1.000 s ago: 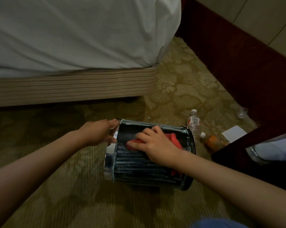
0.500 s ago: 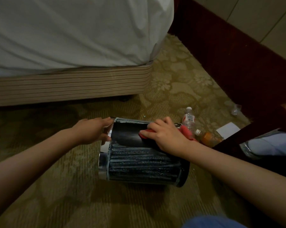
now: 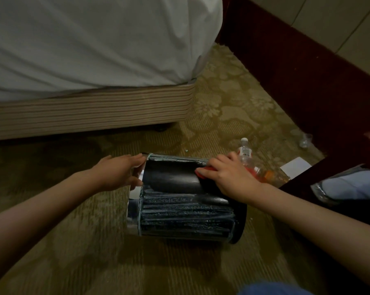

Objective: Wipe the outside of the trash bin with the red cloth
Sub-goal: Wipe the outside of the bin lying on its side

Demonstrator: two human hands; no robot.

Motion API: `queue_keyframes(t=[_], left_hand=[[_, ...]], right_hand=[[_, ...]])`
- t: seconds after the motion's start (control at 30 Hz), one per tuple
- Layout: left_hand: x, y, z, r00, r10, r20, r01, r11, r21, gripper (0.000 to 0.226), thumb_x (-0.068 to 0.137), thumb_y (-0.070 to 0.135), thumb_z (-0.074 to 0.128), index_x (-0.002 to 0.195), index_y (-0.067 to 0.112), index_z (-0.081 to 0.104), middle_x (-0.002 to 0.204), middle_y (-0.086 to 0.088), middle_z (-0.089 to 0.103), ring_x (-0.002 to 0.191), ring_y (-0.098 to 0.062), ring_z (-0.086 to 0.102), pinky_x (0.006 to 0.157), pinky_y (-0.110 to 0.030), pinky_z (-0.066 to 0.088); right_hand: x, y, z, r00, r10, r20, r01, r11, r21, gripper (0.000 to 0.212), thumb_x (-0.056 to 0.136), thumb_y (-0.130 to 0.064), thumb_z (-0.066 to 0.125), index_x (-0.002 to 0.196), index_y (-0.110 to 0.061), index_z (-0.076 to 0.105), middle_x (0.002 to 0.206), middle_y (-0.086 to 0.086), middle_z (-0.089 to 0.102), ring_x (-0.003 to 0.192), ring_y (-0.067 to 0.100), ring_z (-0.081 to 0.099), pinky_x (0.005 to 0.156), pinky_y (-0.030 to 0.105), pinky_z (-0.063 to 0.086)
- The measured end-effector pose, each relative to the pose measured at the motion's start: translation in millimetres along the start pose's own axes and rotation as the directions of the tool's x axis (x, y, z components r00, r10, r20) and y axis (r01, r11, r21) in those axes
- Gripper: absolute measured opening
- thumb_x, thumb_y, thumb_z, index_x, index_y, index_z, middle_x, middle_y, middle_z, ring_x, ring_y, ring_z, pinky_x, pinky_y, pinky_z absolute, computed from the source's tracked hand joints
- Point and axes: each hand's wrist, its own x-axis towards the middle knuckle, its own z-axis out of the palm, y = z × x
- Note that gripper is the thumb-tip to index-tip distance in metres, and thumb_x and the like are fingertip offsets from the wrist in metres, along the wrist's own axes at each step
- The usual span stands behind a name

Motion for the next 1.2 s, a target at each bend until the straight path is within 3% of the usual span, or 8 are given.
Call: queue_keyframes(t=[0.13,0.37,0.57,0.67,0.73,0.8,0.93,1.2], left_hand=[[0,0,-2,1.000,0.000,0.008,0.000,1.000,-0.008,0.075,0.086,0.047,0.055,0.147,0.034,0.013,0.154,0.014,0.014,0.142,-0.014,0.019,0.113,-0.050,0.015],[2,-7,-1,1.000,0.008,0.000,-0.008,0.995,-0.097,0.076,0.084,0.049,0.057,0.146,0.035,0.015,0.154,0.013,0.017,0.141,-0.014,0.021,0.115,-0.052,0.015],[-1,-10,6,1.000,0.004,-0.015,-0.007,0.978,-0.211,0.080,0.083,0.047,0.060,0.147,0.035,0.013,0.154,0.015,0.016,0.141,-0.013,0.022,0.115,-0.053,0.012],[0,-12,3,1.000,0.021,0.016,-0.017,0.972,-0.234,0.081,0.083,0.047,0.060,0.147,0.035,0.013,0.154,0.015,0.015,0.141,-0.013,0.021,0.115,-0.054,0.014],[1,-13,0,0.998,0.028,0.055,-0.015,0.975,-0.223,0.082,0.083,0.047,0.060,0.147,0.035,0.011,0.155,0.015,0.011,0.142,-0.013,0.017,0.115,-0.054,0.011],[1,-13,-3,0.995,0.030,0.100,-0.010,0.981,-0.192,0.083,0.084,0.048,0.058,0.147,0.035,0.007,0.156,0.015,0.007,0.143,-0.014,0.012,0.115,-0.054,0.007],[2,-14,-5,0.992,0.057,0.110,-0.031,0.974,-0.223,0.084,0.084,0.045,0.060,0.147,0.035,0.006,0.156,0.015,0.007,0.143,-0.015,0.013,0.115,-0.054,0.008],[9,-15,-7,0.995,0.059,0.083,-0.026,0.936,-0.351,0.081,0.082,0.034,0.066,0.147,0.029,0.018,0.155,0.012,0.015,0.142,-0.017,0.019,0.116,-0.041,0.017]], right_hand=[[34,-27,12,0.998,-0.050,0.033,0.048,0.997,0.059,0.045,0.091,-0.015,0.045,0.135,-0.024,0.048,0.117,0.005,0.054,0.107,0.027,0.047,0.085,0.041,0.031],[-3,10,9,0.999,-0.053,-0.003,0.053,0.998,0.028,0.052,0.073,-0.012,0.071,0.122,-0.025,0.061,0.099,0.003,0.062,0.088,0.025,0.059,0.070,0.040,0.043],[-4,9,14,0.996,-0.053,-0.069,0.054,0.998,0.012,0.038,0.083,-0.019,0.053,0.119,-0.019,0.064,0.094,0.010,0.062,0.078,0.028,0.061,0.066,0.038,0.046],[27,1,7,0.989,-0.105,-0.104,0.107,0.994,0.013,0.039,0.077,-0.013,0.066,0.115,-0.016,0.066,0.086,0.010,0.060,0.071,0.028,0.059,0.062,0.033,0.042],[61,-14,2,0.989,-0.130,-0.074,0.134,0.989,0.055,0.040,0.077,-0.013,0.070,0.116,-0.018,0.065,0.088,0.010,0.059,0.076,0.029,0.059,0.064,0.033,0.040],[93,-34,2,0.991,-0.132,0.009,0.131,0.987,0.090,0.036,0.089,-0.023,0.056,0.125,-0.025,0.056,0.098,0.005,0.053,0.090,0.025,0.054,0.071,0.033,0.031],[123,-52,9,0.996,0.018,0.085,-0.033,0.984,0.173,0.036,0.094,-0.030,0.042,0.128,-0.034,0.051,0.106,-0.002,0.045,0.103,0.019,0.046,0.081,0.035,0.029],[99,-64,15,0.998,-0.055,-0.010,0.056,0.963,0.264,0.028,0.092,-0.032,0.052,0.118,-0.028,0.063,0.092,-0.004,0.052,0.089,0.017,0.049,0.071,0.034,0.030]])
